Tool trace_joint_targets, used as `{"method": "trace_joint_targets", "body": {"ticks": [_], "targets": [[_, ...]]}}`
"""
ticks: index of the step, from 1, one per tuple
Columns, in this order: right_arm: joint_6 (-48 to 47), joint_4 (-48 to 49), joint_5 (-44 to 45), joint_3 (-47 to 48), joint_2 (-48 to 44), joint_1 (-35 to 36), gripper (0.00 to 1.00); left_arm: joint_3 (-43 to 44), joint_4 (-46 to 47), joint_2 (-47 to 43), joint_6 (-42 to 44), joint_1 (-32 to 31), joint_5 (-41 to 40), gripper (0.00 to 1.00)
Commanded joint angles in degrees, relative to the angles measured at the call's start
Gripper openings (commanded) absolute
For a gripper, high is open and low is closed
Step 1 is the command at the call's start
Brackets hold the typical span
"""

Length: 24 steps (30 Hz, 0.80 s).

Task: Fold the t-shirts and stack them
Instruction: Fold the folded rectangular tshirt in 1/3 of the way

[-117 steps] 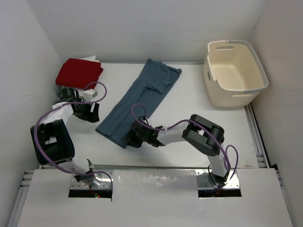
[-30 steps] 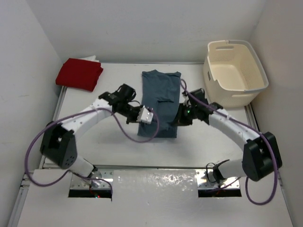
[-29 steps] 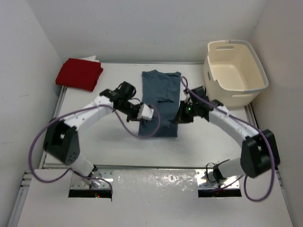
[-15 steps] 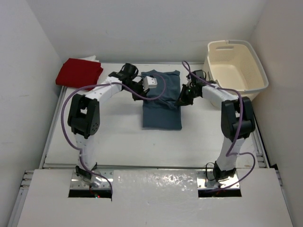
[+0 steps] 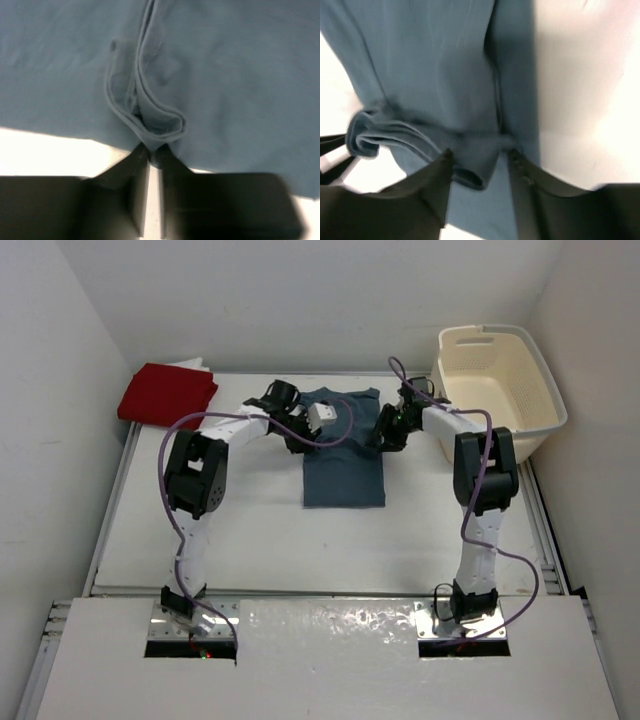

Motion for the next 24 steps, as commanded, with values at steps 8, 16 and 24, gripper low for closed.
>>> {"method": "trace_joint_targets", "body": {"ticks": [8,16,24], "targets": [[-10.9,0.9,9.3,12.9,-1.6,-1.5,0.52,17.5,11.4,5.9,-28.6,6.2,-13.4,0.44],[-18.4,2.9,5.6,0.5,-10.7,0.6,0.18,15.1,2.6,-0.9,-12.2,5.9,-1.0,0.42],[-14.3,8.5,-0.2,2.3,-0.1,2.8,0.0,1.1,-4.1,-3.8,5.0,-2.7,3.5,0.46]]}}
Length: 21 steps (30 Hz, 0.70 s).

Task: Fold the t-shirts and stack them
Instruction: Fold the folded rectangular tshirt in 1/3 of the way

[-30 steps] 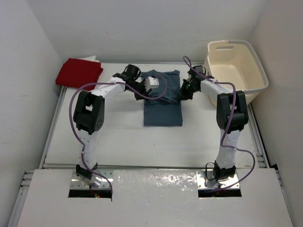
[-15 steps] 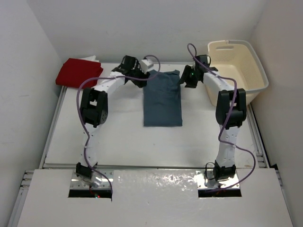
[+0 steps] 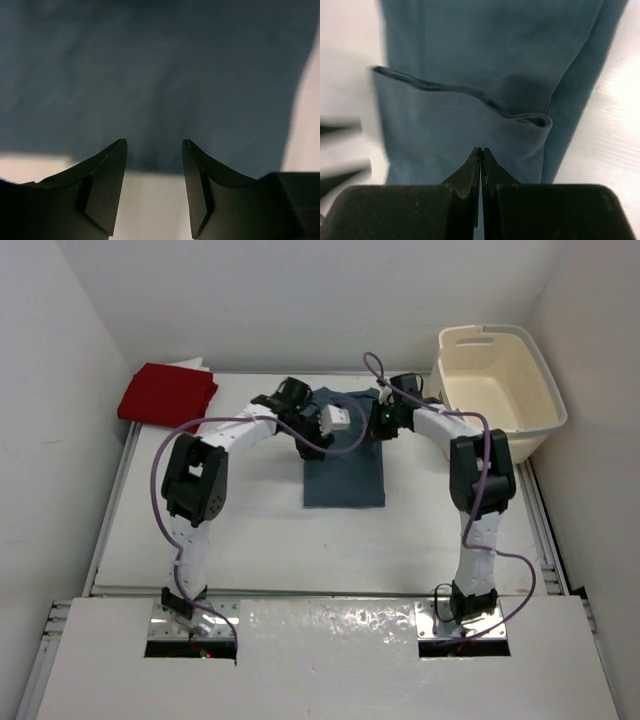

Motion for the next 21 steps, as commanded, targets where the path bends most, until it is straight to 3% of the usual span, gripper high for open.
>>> {"method": "trace_joint_targets", "body": {"ticks": [1,5,10,12,14,15,17,18,21], "targets": [[1.2,1.3,0.4,2.6,5.1,-0.3,0.0,-1.0,-0.5,0.8,3.1,-1.6,5.0,0.47],[0.2,-3.1,3.2,7.7,11.8,-0.4,0.0,-2.4,-4.0,-0.4,9.2,-2.7,5.2,0.53],[1.9,-0.1,4.2,6.4,9.9,-1.0,0.0,-6.9,-13.7,-2.8,22.7,-6.6,2.8,0.58],[1.2,-0.4,2.1,7.9,8.7,-0.9,0.12,-10.4,-16.7,-4.8,28.8,-7.2,3.2,0.62],[-1.7,-3.5,1.3,9.8,7.6,-0.9,0.32,-12.9,-17.9,-7.0,33.3,-8.4,2.6,0.71],[-2.9,-5.0,1.6,10.1,5.5,-0.9,0.47,-15.5,-17.2,-7.7,33.6,-8.8,2.2,0.72],[-5.2,-10.3,4.0,8.4,2.5,-1.0,0.55,-18.6,-12.2,-9.3,31.1,-10.6,1.5,0.73],[-5.4,-11.8,7.3,6.8,0.6,-1.0,0.69,-19.0,-10.9,-9.3,30.2,-11.2,1.3,0.74],[-5.7,-15.4,8.8,-1.9,-6.7,-1.0,0.8,-18.6,-7.5,-8.9,26.6,-12.4,1.1,0.79]]}}
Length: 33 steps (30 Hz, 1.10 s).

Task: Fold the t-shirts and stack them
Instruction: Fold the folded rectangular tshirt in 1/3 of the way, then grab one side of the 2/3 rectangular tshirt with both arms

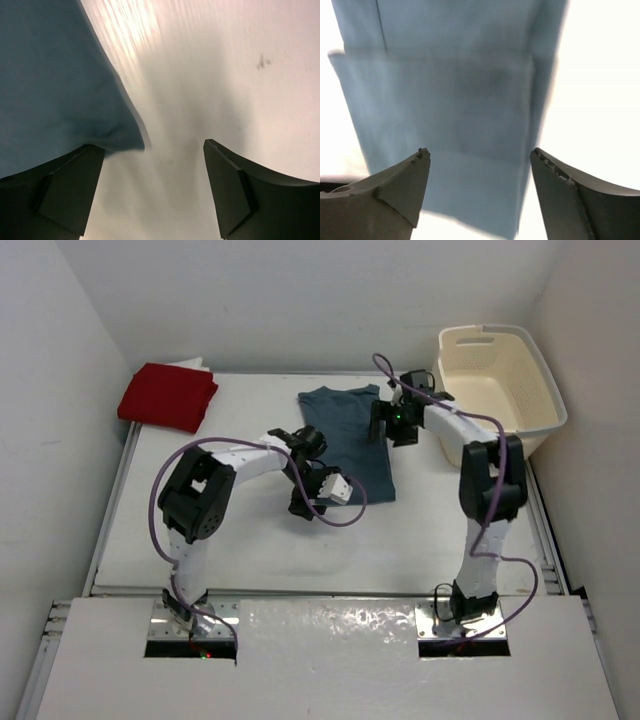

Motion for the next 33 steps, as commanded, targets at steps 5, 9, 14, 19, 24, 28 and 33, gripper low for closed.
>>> {"method": "trace_joint_targets", "body": {"ticks": [5,9,14,19,24,28,33], "targets": [[-2.3,-7.8,2.2,-19.4,-16.9,-0.4,0.79,2.1,8.9,-2.5,-4.7,-2.8,-0.3,0.78],[-1.5,-4.9,-3.0,-26.3,-16.5,-0.4,0.7,-0.5,12.1,-1.7,-6.0,-3.7,-3.8,0.72],[0.4,-1.2,-3.4,-30.3,-14.7,-0.4,0.68,-4.5,16.5,-3.2,-7.5,-3.7,-12.1,0.6],[1.0,0.1,-3.9,-32.9,-12.9,-0.5,0.59,-2.6,10.3,-7.4,-6.3,-3.1,-11.3,0.61],[2.8,4.0,-4.1,-35.8,-13.7,-1.4,0.64,2.2,2.9,-9.0,-2.9,-2.9,-9.1,0.62],[4.6,5.9,-5.7,-36.1,-14.2,-3.6,0.7,0.4,4.1,-8.7,-1.8,-3.3,-7.7,0.69],[5.7,7.2,-8.2,-34.1,-12.6,-3.8,0.7,-5.4,14.8,-7.0,-1.1,-5.7,-8.0,0.73]]}}
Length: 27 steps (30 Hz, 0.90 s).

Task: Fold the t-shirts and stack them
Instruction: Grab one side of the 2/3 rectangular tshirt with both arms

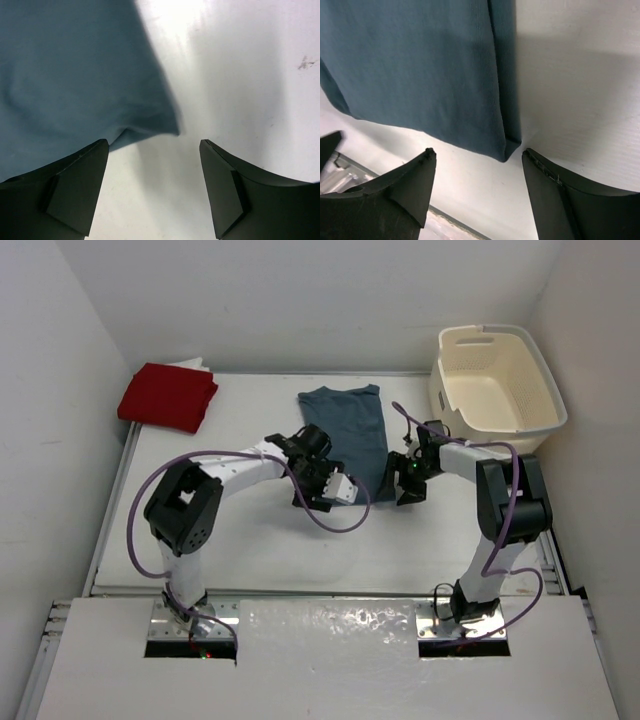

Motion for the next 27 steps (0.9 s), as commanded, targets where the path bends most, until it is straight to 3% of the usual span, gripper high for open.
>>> {"method": "trace_joint_targets", "body": {"ticks": [1,6,10,14,15,19,20,23,26,27], "targets": [[0.0,5.0,2.1,-0.4,3.6,-0.2,0.7,-2.2,6.7,0.5,2.2,-1.8,2.5,0.73],[0.6,5.9,1.6,-0.9,4.6,-0.3,0.68,-1.3,10.1,2.9,3.7,-2.4,2.7,0.74],[1.4,6.7,1.7,-1.8,4.8,-0.6,0.65,-5.2,12.4,3.6,4.4,-2.4,-1.0,0.68],[1.7,6.8,1.8,-1.6,5.4,-0.8,0.64,-10.7,11.2,3.6,7.5,-2.4,-3.8,0.51],[1.6,6.8,1.8,-1.5,5.5,-0.9,0.62,-11.2,11.7,3.4,7.2,-2.4,-3.9,0.43],[1.3,5.9,2.1,-1.3,5.8,-0.9,0.55,-11.5,14.9,3.5,3.7,-2.4,-4.3,0.34],[1.2,5.9,3.2,-1.4,5.6,-0.9,0.47,-11.2,15.7,3.6,2.2,-2.5,-4.2,0.32],[0.9,5.3,4.7,-1.3,6.0,-1.3,0.29,-11.4,18.0,3.7,-0.9,-2.5,-4.8,0.05],[1.1,5.3,5.8,-1.4,6.0,-1.3,0.12,-10.8,18.2,3.4,-4.6,-2.6,-5.0,0.0],[0.9,5.2,6.2,-1.5,5.6,-1.3,0.0,-10.2,17.5,3.3,-5.4,-2.5,-4.6,0.0]]}}
